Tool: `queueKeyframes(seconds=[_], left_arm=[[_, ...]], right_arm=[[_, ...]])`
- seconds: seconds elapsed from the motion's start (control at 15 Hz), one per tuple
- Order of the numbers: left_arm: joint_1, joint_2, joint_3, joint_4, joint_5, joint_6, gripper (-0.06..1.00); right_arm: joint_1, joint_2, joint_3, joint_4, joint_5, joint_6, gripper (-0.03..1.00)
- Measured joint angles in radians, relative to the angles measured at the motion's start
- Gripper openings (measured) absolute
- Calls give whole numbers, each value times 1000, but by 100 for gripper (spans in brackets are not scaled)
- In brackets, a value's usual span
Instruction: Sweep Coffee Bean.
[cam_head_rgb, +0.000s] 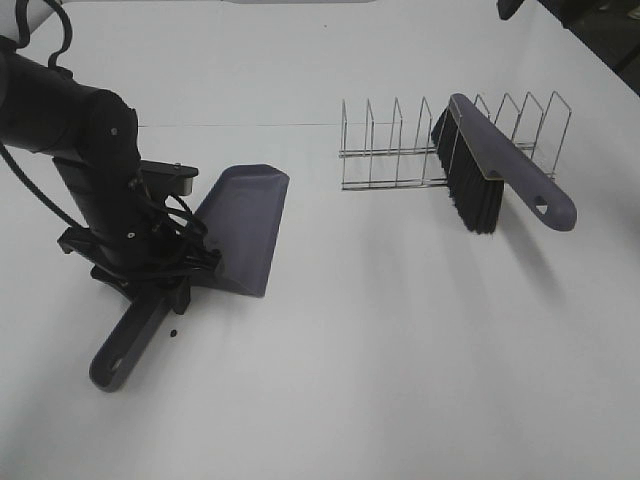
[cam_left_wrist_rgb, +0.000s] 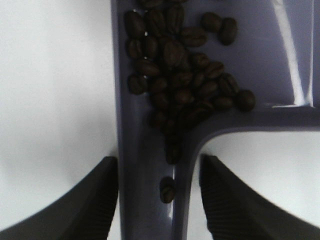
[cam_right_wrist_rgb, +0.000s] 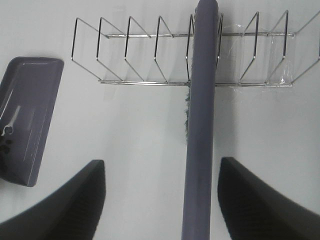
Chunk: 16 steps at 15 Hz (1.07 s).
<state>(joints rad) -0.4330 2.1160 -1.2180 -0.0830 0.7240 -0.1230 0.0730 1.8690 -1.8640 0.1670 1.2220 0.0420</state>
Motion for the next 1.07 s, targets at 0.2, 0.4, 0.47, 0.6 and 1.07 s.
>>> queueKeyframes(seconds=[0.2, 0.4, 0.47, 0.6, 1.07], left_arm=[[0, -17, -1, -5, 7, 7, 51], [0, -43, 10, -4, 50, 16, 51], [0, -64, 13, -4, 69, 19, 51], [0, -130, 13, -4, 73, 20, 51], [267, -390, 13, -19, 189, 106, 51]], right_arm=[[0, -129, 104, -1, 0, 5, 56], [0, -261, 228, -2, 0, 6, 56], [0, -302, 282, -2, 0, 10, 56], [0, -396, 377, -2, 0, 27, 56], [0, -714, 668, -2, 1, 33, 56]])
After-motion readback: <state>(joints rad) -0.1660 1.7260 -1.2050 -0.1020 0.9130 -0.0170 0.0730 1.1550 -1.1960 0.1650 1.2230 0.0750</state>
